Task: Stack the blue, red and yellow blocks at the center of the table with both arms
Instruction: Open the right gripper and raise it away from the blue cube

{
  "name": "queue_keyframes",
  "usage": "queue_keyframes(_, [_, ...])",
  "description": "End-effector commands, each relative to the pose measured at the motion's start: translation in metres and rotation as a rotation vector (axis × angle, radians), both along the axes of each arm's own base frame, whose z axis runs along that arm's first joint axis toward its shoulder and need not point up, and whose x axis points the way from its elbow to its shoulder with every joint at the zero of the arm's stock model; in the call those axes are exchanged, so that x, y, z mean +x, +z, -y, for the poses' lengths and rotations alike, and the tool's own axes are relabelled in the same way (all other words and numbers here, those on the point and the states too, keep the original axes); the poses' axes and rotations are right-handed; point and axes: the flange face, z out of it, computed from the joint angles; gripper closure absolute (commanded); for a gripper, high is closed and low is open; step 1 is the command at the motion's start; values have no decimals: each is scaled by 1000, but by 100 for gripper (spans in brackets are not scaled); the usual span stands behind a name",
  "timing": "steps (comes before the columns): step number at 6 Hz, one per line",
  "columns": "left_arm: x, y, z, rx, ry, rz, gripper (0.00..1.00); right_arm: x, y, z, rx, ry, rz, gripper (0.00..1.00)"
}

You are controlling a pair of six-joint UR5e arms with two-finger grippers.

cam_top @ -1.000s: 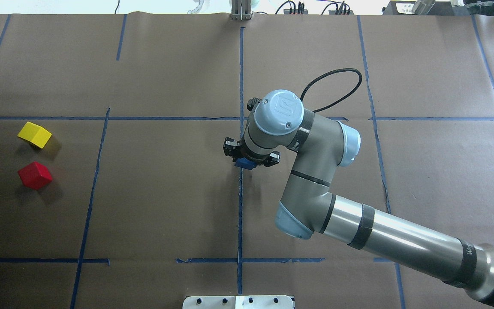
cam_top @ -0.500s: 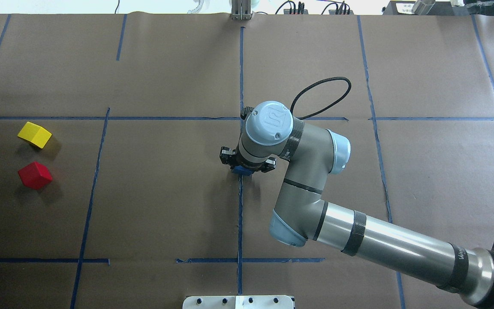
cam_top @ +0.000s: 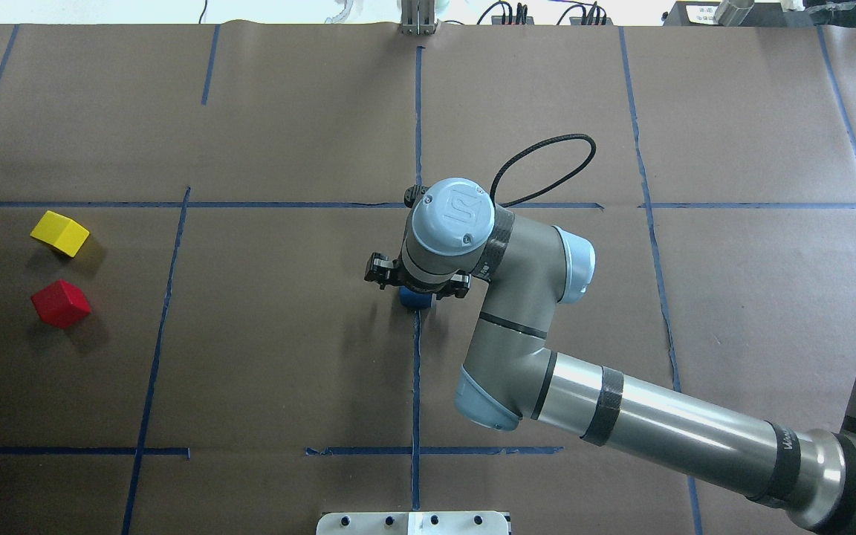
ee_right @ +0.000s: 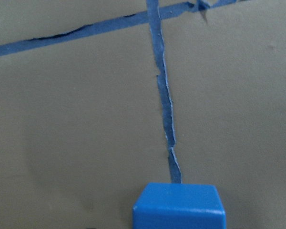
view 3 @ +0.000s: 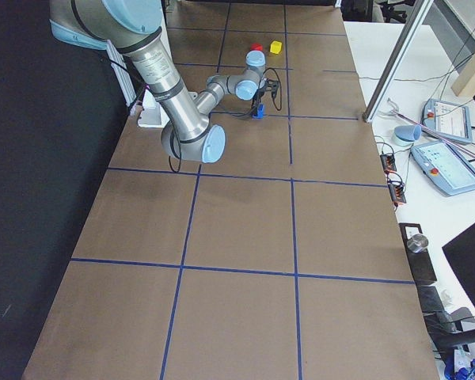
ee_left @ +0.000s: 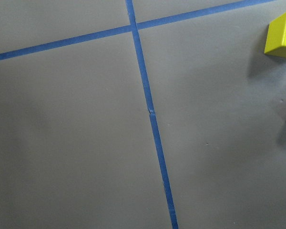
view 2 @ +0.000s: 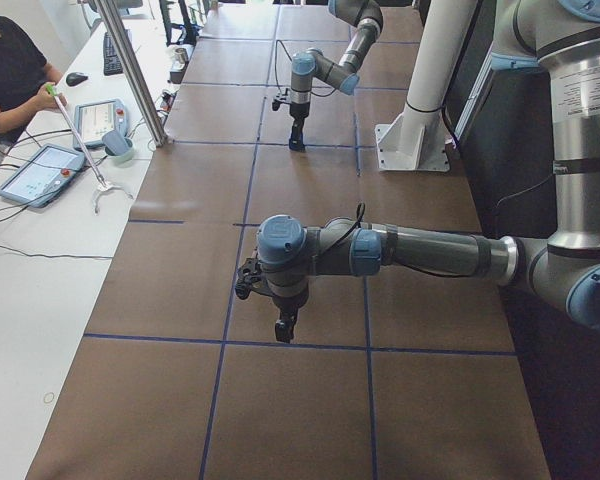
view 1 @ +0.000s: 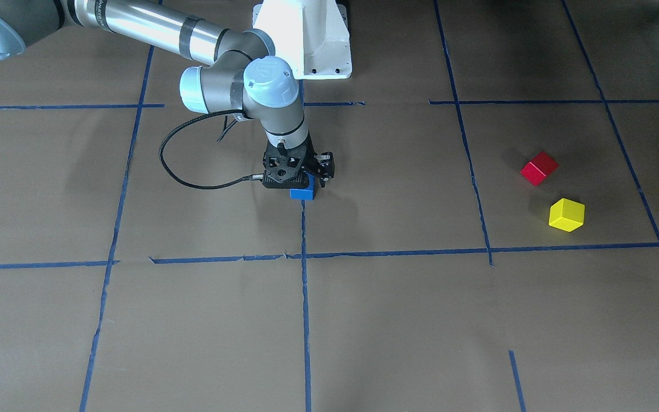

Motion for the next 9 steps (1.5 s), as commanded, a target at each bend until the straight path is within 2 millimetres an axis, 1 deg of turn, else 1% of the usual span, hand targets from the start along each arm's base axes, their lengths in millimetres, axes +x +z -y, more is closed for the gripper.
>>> queue_keyframes(1, [6,-8,4,43,7,-16,0,53,-24,12,15,33,47,0])
queue_keyframes(2, [28,-15,7,32,21,-84,0,130,-33,20,12,37,95,0])
queue_keyframes(3, [67,-25,14,67,40,-102,0,192,-17,28,-16,39,130,0])
queue_keyframes(4, [119,-33,16,155,103,-131,0,227,11,24,-6,22,124,0])
queue_keyframes(5, [151,-32,16,26,17,-144,0,250,34,25,24,-9,107,0])
queue_keyframes(6, [171,-41,14,-173,-159,-156,0,253,52,24,3,-12,90,0])
queue_keyframes(7, [188,-45,10,-284,-254,-165,0,253,66,23,-6,-10,68,0])
queue_keyframes(8, [219,-52,13,-372,-372,-105,0,251,72,22,-2,-18,58,0])
queue_keyframes(9, [255,-68,16,-465,-468,-85,0,251,71,21,2,-20,61,0])
